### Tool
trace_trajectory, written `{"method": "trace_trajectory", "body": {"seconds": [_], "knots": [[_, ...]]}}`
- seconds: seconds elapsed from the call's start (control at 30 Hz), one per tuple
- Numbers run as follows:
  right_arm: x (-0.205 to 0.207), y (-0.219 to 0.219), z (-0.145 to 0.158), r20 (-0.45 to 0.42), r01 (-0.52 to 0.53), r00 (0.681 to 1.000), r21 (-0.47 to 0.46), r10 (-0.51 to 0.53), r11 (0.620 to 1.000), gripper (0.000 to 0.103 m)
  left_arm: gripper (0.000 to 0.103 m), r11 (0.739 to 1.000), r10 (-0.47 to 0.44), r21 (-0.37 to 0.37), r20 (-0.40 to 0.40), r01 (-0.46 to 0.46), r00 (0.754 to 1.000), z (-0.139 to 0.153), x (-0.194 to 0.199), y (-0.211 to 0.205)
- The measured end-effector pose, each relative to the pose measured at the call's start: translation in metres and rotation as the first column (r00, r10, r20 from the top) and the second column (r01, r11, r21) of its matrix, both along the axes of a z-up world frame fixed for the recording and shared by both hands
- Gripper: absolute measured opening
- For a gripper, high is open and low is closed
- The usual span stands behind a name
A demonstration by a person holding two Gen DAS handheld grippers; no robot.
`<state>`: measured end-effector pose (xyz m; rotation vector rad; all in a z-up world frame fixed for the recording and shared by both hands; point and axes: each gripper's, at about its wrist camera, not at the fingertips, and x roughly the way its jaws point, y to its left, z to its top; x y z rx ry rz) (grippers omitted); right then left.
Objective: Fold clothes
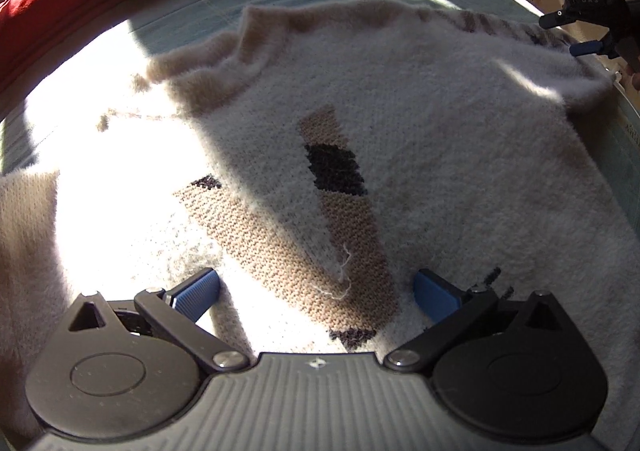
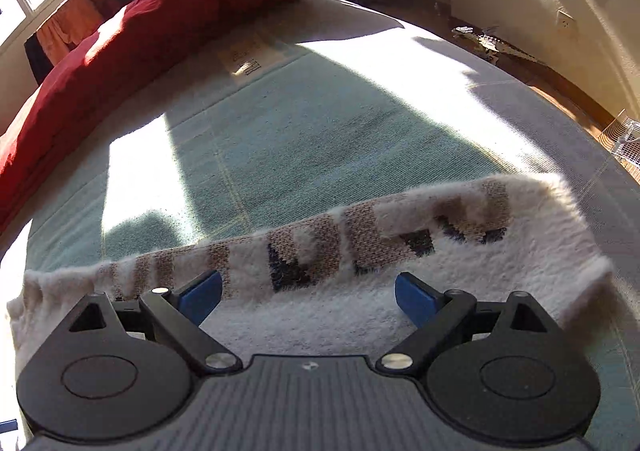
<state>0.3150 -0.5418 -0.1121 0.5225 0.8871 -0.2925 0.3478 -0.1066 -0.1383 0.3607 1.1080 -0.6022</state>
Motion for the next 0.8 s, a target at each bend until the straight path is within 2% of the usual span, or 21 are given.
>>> {"method": "trace_trajectory", "body": {"seconds": [0.1,0.2,0.3,0.4,0.5,0.6,0.73,0.8], "knots": [[-0.008,0.041,0.010,0.066,-0.148,0.988,0.101,0.142,0.984,0.096,0.103,1.000,0.001,0.011,-0.005,-0.001,1.000,0.000,0.000,-0.002],[-0.008,0.091,0.009,0.151,-0.307,0.948,0.205,0.280,0.929,0.096,0.103,1.000,0.006,0.019,-0.003,-0.006,1.000,0.000,-0.001,-0.003],[-0.005,0.124,-0.006,0.148,-0.380,0.923,0.211,0.355,0.901,0.096,0.103,1.000,0.012,0.025,0.008,-0.012,1.000,-0.001,-0.002,-0.005],[-0.013,0.123,-0.022,0.109,-0.397,0.917,0.162,0.383,0.903,0.095,0.103,1.000,0.012,0.027,0.013,-0.013,1.000,-0.001,-0.002,-0.005],[-0.025,0.100,-0.019,0.077,-0.376,0.926,0.123,0.369,0.918,0.095,0.103,0.999,0.024,0.030,0.009,-0.024,1.000,0.001,-0.002,-0.005],[-0.034,0.072,-0.014,0.034,-0.302,0.953,0.106,0.300,0.947,0.095,0.103,0.998,0.033,0.048,0.020,-0.034,0.999,0.005,-0.004,-0.009],[-0.042,0.033,-0.010,-0.023,-0.216,0.976,0.013,0.217,0.976,0.097,0.102,0.999,0.003,0.041,0.033,-0.005,0.999,0.016,-0.011,-0.018],[-0.046,0.010,-0.016,-0.083,-0.167,0.983,-0.057,0.162,0.984,0.097,0.102,0.999,-0.035,0.043,0.035,0.034,0.999,0.021,-0.016,-0.024]]}}
